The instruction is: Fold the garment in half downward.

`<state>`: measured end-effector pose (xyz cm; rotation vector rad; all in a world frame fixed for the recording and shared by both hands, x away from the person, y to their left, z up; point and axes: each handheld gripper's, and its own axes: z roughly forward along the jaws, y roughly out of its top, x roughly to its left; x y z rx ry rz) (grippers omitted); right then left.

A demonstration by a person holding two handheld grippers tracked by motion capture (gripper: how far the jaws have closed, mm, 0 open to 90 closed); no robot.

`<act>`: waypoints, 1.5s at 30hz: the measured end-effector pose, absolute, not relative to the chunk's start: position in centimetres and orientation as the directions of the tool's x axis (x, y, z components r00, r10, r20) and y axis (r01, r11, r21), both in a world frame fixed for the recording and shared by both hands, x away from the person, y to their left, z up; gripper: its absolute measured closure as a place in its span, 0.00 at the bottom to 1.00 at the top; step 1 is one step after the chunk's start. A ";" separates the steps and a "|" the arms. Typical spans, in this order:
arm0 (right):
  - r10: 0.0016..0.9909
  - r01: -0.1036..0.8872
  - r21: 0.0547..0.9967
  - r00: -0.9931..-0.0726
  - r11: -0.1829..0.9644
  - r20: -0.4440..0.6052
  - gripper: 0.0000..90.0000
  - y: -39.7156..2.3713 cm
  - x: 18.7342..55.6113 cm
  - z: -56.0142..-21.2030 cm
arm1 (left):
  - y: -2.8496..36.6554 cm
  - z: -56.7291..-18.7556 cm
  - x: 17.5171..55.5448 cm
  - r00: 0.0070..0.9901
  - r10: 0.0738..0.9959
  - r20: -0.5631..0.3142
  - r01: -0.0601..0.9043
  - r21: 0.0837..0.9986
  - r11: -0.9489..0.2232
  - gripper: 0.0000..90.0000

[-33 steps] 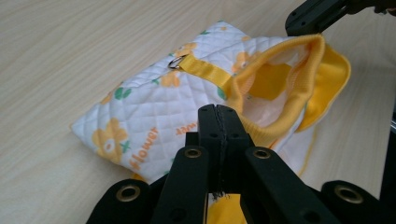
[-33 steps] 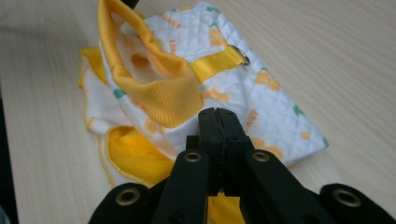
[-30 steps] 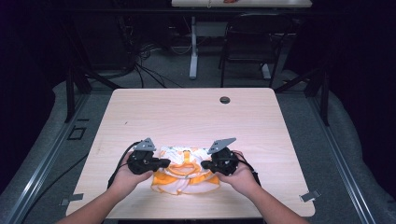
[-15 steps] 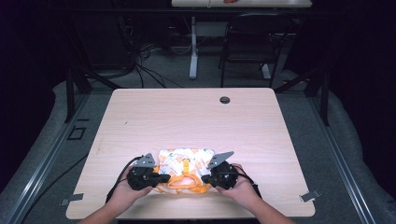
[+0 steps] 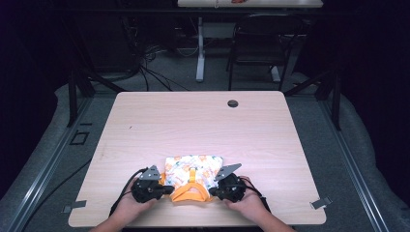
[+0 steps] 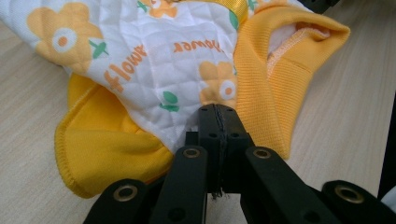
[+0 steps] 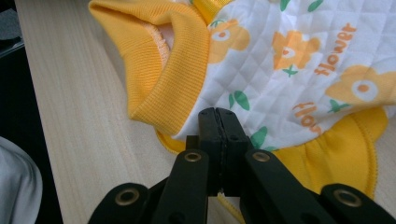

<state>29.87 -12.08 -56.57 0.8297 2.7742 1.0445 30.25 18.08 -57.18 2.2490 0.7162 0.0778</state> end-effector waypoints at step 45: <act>0.574 0.521 0.590 -0.810 0.617 0.116 1.00 -12.1 34.3 -56.5 | 16.3 -57.2 35.3 0.788 0.595 -0.157 0.537 0.648 -0.541 1.00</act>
